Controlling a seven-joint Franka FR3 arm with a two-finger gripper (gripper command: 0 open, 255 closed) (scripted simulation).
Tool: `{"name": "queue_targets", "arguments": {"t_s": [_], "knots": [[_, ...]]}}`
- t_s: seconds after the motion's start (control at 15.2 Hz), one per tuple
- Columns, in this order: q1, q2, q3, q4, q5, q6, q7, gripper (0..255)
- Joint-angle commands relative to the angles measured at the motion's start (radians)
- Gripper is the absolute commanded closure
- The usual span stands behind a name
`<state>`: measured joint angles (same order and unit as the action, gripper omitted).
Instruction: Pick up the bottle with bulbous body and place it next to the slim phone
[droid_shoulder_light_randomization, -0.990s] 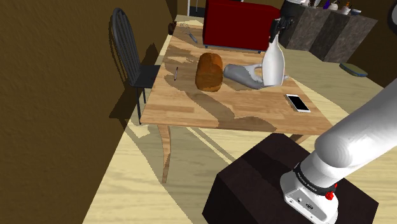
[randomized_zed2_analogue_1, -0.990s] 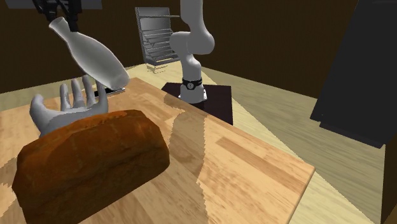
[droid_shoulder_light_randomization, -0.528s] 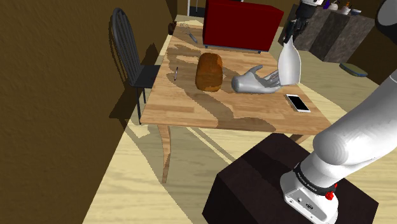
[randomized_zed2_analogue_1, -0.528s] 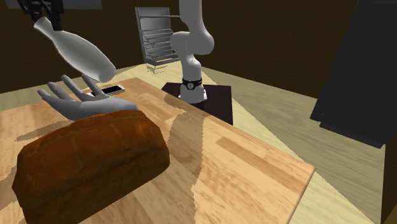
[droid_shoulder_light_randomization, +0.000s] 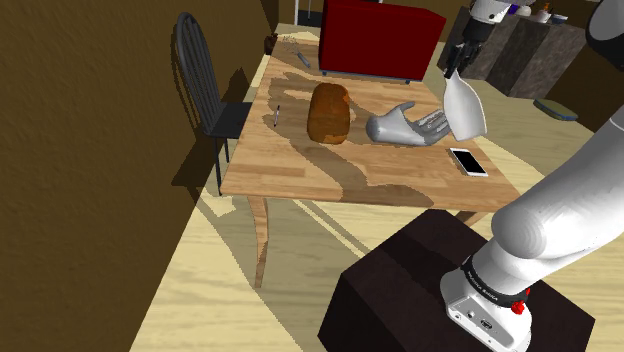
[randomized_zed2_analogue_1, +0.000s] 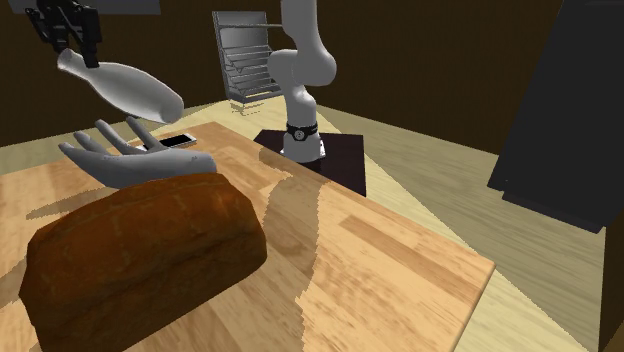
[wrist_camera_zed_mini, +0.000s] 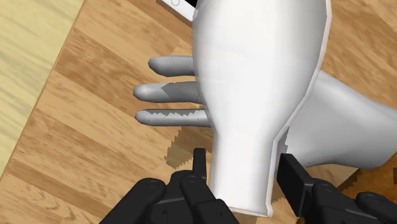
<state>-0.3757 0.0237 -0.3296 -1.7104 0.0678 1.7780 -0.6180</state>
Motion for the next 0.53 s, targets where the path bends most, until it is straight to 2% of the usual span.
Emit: {"name": "queue_targets", "arguments": {"t_s": [0.0,0.2,0.46], "knots": [[0.000,-0.004,0.000,-0.034,-0.002,0.029,-0.001,255],[0.000,-0.004,0.000,-0.074,-0.002,0.069,-0.003,255],[0.000,-0.004,0.000,-0.074,-0.002,0.069,-0.003,255]]}}
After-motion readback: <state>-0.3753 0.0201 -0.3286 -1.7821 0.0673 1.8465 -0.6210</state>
